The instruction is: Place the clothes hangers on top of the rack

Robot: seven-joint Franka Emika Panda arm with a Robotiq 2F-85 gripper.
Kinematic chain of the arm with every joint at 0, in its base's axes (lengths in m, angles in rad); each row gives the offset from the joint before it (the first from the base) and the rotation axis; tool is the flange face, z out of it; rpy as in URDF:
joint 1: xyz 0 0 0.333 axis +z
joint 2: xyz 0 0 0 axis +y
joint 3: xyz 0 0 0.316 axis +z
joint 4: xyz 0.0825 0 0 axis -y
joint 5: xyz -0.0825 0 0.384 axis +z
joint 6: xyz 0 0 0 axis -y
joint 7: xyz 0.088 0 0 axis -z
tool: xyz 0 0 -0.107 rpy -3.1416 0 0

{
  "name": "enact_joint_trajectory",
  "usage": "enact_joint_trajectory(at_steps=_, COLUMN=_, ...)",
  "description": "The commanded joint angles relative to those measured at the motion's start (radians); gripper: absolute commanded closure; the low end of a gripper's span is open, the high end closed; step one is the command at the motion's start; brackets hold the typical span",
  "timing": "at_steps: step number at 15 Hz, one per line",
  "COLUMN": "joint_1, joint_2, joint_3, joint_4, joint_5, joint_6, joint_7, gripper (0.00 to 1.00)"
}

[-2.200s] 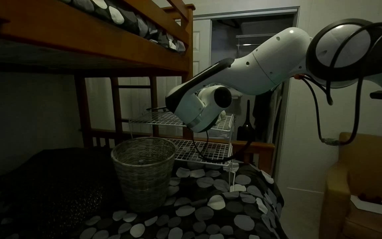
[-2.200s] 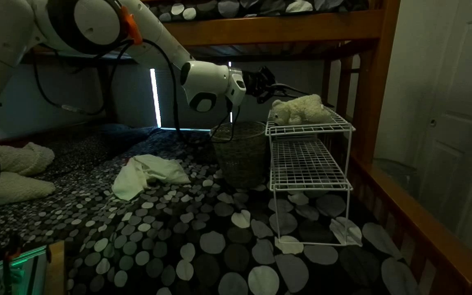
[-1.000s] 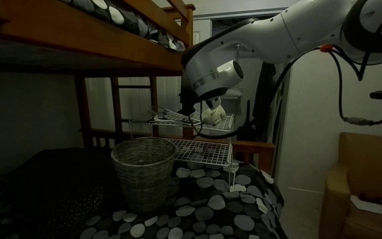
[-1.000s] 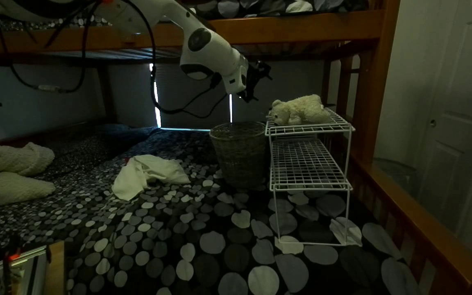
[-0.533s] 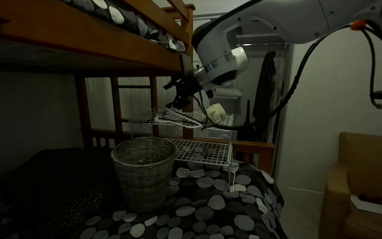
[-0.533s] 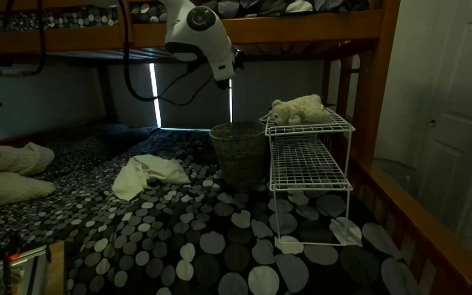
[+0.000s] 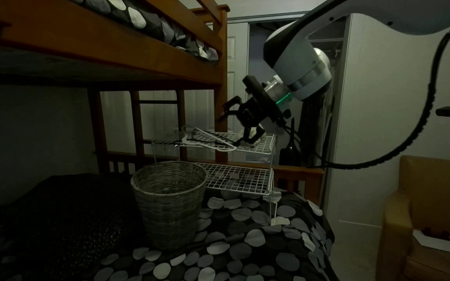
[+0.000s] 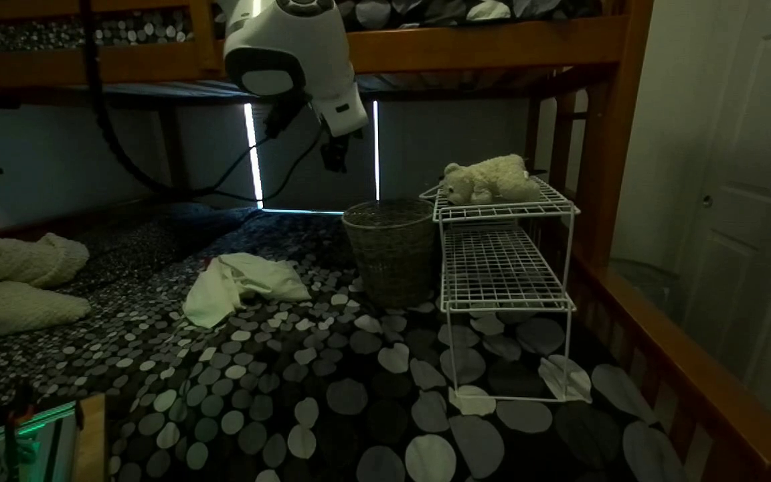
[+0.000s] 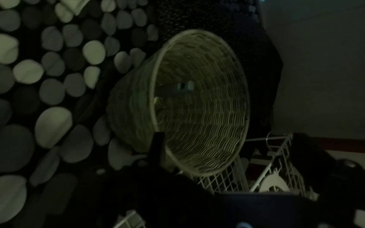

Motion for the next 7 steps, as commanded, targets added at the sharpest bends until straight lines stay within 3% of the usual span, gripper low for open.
enact_joint_trajectory(at_steps=1, joint_1=-0.077, joint_2=-0.217, joint_3=-0.046, joint_4=-0.182, joint_5=-0.239, joint_6=-0.108, joint_7=-0.008, gripper=0.0)
enact_joint_trajectory(at_steps=5, joint_1=-0.149, joint_2=-0.397, joint_3=-0.123, joint_4=-0.242, joint_5=-0.431, joint_6=-0.185, joint_7=-0.132, gripper=0.0)
enact_joint_trajectory(at_steps=6, joint_1=-0.12, joint_2=-0.283, joint_3=-0.099, joint_4=-0.179, joint_5=-0.381, joint_6=-0.154, joint_7=-0.067, gripper=0.0)
enact_joint_trajectory(at_steps=7, joint_1=-0.132, joint_2=-0.326, joint_3=-0.116, joint_4=-0.192, joint_5=-0.401, joint_6=-0.161, joint_7=-0.095, gripper=0.0)
